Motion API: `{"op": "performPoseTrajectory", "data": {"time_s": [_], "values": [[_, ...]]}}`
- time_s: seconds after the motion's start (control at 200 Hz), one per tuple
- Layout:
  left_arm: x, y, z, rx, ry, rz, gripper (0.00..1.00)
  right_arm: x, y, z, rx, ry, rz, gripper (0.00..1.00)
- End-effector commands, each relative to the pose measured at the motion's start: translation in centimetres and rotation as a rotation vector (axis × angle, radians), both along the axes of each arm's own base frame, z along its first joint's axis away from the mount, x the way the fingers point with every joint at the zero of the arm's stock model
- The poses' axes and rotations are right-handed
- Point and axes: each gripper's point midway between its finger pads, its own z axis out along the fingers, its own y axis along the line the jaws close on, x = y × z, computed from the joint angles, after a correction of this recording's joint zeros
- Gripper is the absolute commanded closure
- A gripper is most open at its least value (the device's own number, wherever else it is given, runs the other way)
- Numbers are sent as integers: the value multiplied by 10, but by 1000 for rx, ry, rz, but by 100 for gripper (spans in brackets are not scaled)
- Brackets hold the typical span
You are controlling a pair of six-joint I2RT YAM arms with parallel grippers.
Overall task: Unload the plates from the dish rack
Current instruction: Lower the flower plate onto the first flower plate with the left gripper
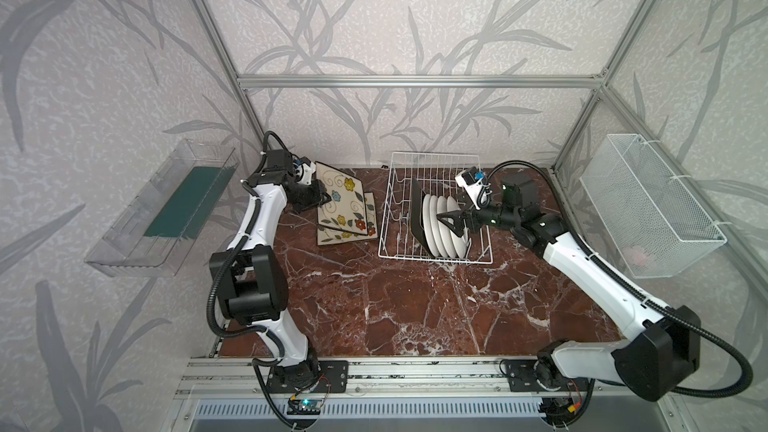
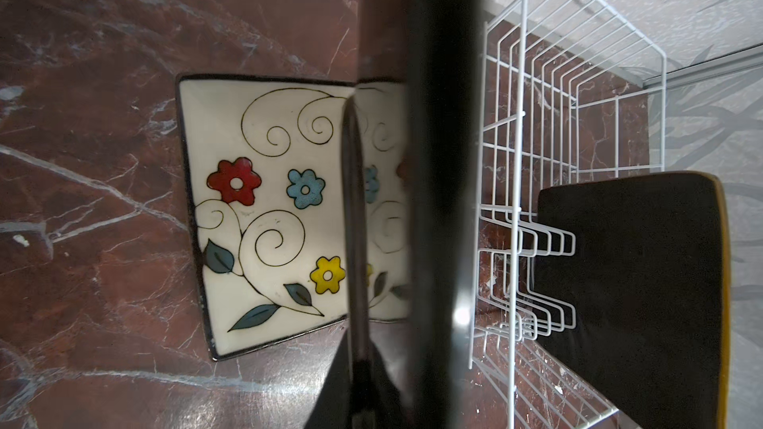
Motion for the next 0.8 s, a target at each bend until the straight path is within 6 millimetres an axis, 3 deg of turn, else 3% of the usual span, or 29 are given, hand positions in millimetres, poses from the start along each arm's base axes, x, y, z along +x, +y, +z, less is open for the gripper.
{"op": "performPoseTrajectory", "data": {"time_s": [0.0,0.275,0.795], "values": [[19,-5,49,-32,-184,-58,100,1,8,12,6,-48,24,1],[27,-15,26,-165,-140,-137,100,-2,8,6,-22,-48,17,1],[45,-9,-10,-231,-55,-118,100,-2,8,2,-44,-50,10,1]]}}
